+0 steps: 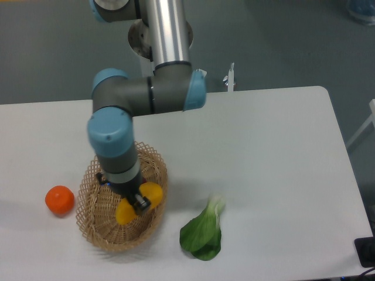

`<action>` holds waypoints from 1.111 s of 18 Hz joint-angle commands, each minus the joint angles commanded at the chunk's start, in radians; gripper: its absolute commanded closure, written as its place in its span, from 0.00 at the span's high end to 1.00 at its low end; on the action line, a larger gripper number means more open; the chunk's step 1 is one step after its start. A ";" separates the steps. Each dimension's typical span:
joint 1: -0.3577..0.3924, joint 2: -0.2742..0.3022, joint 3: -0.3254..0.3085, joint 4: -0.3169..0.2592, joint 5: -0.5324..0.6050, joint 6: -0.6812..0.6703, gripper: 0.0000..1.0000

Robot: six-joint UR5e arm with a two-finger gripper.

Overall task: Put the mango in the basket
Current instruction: 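Carry the yellow mango over the wicker basket and lower it inside, then open the gripper to release the mango beside the purple sweet potato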

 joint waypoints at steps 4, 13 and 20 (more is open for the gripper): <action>-0.032 -0.028 0.003 0.039 0.022 -0.043 0.62; -0.058 -0.017 0.000 0.129 0.013 -0.196 1.00; 0.049 0.041 0.002 0.103 0.011 -0.089 1.00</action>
